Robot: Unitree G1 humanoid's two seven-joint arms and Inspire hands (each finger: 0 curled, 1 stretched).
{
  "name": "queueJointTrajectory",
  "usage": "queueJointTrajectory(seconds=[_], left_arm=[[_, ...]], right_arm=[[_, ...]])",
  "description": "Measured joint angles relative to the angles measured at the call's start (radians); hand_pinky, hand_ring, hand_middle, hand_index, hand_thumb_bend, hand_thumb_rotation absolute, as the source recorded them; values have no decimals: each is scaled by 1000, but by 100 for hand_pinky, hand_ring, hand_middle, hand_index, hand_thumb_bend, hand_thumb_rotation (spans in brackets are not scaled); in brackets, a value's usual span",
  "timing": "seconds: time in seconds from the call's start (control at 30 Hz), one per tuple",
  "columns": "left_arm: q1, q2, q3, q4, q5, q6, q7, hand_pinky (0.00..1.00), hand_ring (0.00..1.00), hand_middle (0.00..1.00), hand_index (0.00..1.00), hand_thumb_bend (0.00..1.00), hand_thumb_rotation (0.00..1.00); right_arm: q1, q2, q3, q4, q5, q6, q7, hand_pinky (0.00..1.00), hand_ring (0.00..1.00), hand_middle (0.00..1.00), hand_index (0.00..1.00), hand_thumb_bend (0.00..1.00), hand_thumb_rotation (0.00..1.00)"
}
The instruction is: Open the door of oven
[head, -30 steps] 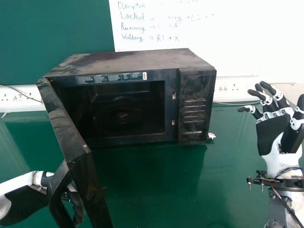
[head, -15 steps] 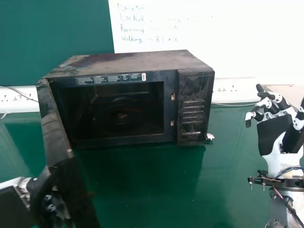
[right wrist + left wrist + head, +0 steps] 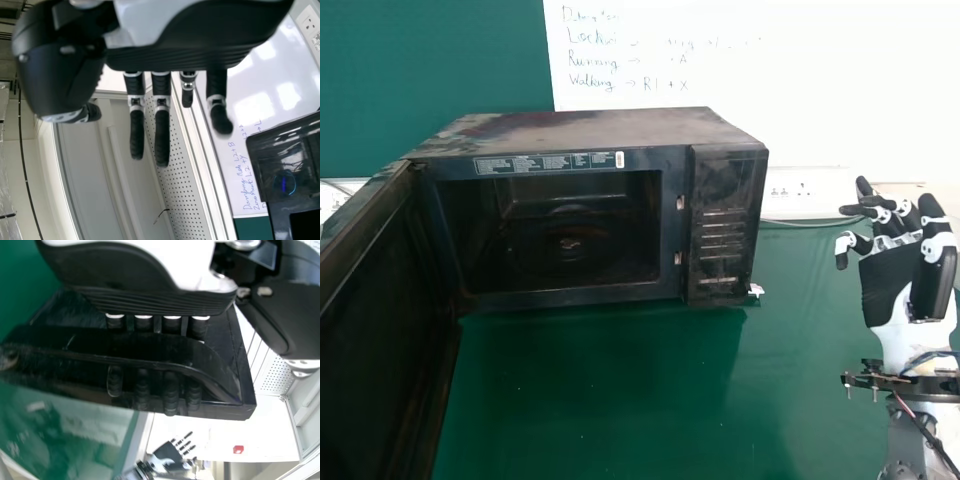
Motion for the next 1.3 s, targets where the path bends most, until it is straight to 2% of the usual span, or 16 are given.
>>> queueJointTrajectory(seconds=[0.13,0.2,0.23,0.27,0.3,0.33,0.37,0.4,0.57,0.67,0.77,0.87,1.0,1.03,1.1,1.3], left_arm=[[81,43,40,100,-1,-50,-11,5,10,47,47,52,0],[72,33,55,133,-1,-60,0,15,24,46,47,52,0],[44,17,52,147,1,-72,4,30,37,45,51,52,0],[-5,-7,41,162,8,-106,4,38,45,53,58,52,40],[-58,-31,25,186,16,-157,2,45,52,60,67,63,67],[-112,-59,9,214,30,-220,-5,41,45,53,67,74,76],[-166,-88,-4,235,39,-270,-1,26,29,40,56,89,51],[-219,-127,-18,241,38,-299,13,22,26,40,54,95,43],[-462,-377,-59,237,21,-351,185,22,29,40,55,96,46],[-515,-468,-59,221,31,-416,303,23,27,38,56,90,44],[-544,-515,-59,217,47,-472,394,21,29,39,68,85,47],[-574,-547,-59,210,71,-513,505,21,31,40,60,82,50],[-721,-582,-45,155,14,-547,807,23,34,45,59,74,44],[-755,-586,-31,129,-10,-573,888,23,35,46,54,63,27],[-831,-587,-18,76,-41,-618,1046,23,35,44,50,54,14],[-1039,-606,18,-82,-48,-829,1507,21,35,41,48,51,8]], right_arm=[[0,-1,-4,0,2,0,2,50,62,74,78,100,86],[0,-1,-5,0,2,0,3,50,62,75,78,100,86],[0,-1,-5,0,2,0,3,50,62,75,77,100,86],[0,-1,-5,0,1,0,4,50,62,75,77,100,86],[0,-1,-5,0,1,0,4,51,63,75,77,100,85],[0,-1,-5,0,1,0,5,51,63,75,77,100,85],[0,-1,-4,0,1,0,7,51,63,75,78,100,85],[0,-1,-4,0,1,0,7,51,63,75,78,100,85],[0,-1,-3,0,-1,0,8,51,62,75,77,100,85],[0,-1,-3,0,-1,0,8,51,63,75,77,100,83],[0,-1,-3,0,-1,0,8,51,63,75,77,100,83],[0,-1,-3,0,-1,0,8,51,63,75,77,100,83],[0,-1,-3,0,-1,0,8,51,63,75,77,100,83],[0,-1,-6,1,-1,0,8,51,63,75,77,100,83],[0,-1,-9,1,0,0,8,51,63,75,77,100,83],[0,-1,-12,2,0,0,9,51,63,74,77,100,84]])
